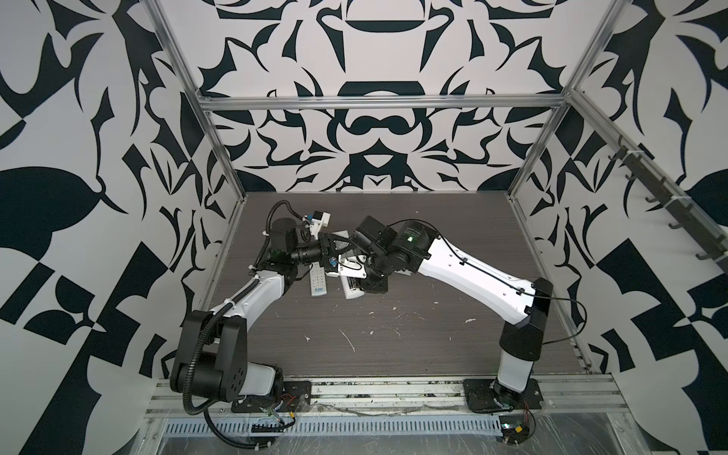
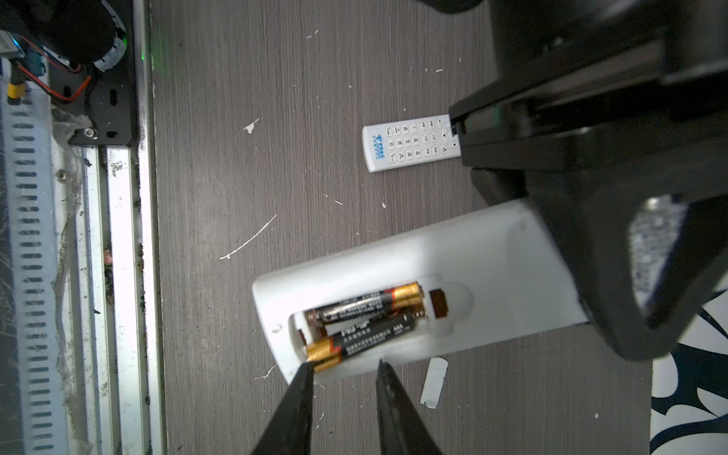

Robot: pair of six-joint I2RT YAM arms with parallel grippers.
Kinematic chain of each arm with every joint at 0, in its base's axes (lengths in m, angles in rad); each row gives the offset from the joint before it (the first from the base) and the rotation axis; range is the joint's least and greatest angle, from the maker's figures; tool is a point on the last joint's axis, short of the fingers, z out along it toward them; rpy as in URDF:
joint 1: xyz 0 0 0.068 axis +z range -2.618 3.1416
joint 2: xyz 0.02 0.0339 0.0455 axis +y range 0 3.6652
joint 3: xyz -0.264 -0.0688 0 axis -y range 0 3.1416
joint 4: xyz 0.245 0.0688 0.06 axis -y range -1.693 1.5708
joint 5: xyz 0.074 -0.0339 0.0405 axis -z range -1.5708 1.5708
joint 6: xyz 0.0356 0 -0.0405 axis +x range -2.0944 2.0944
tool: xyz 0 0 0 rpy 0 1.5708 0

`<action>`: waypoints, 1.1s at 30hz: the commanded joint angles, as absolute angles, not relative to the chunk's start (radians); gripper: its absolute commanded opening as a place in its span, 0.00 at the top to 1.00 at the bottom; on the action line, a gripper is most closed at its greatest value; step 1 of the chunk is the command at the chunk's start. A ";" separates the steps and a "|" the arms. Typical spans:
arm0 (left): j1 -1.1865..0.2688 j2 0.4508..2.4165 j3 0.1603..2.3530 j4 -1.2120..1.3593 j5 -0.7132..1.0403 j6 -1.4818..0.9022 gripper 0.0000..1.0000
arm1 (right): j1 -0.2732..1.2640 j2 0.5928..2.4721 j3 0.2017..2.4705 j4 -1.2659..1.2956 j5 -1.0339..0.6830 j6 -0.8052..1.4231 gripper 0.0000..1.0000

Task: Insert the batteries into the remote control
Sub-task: 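Press the batteries down into the compartment with the right gripper fingers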

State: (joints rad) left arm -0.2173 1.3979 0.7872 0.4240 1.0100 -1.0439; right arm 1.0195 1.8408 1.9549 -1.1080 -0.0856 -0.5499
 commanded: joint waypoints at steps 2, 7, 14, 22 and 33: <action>-0.221 1.376 0.826 0.431 1.028 -1.049 1.00 | 1.032 1.845 1.976 -1.101 -0.066 -0.555 0.69; -0.222 1.378 0.825 0.430 1.028 -1.049 1.00 | 1.037 1.859 1.992 -1.097 -0.050 -0.546 0.70; -0.228 1.378 0.827 0.428 1.023 -1.049 1.00 | 1.040 1.884 2.011 -1.097 -0.022 -0.530 0.74; -0.234 1.376 0.828 0.425 1.019 -1.049 1.00 | 1.040 1.905 2.023 -1.095 0.014 -0.514 0.82; -0.243 1.364 0.816 0.418 1.011 -1.050 1.00 | 1.040 1.964 2.062 -1.116 0.072 -0.453 0.86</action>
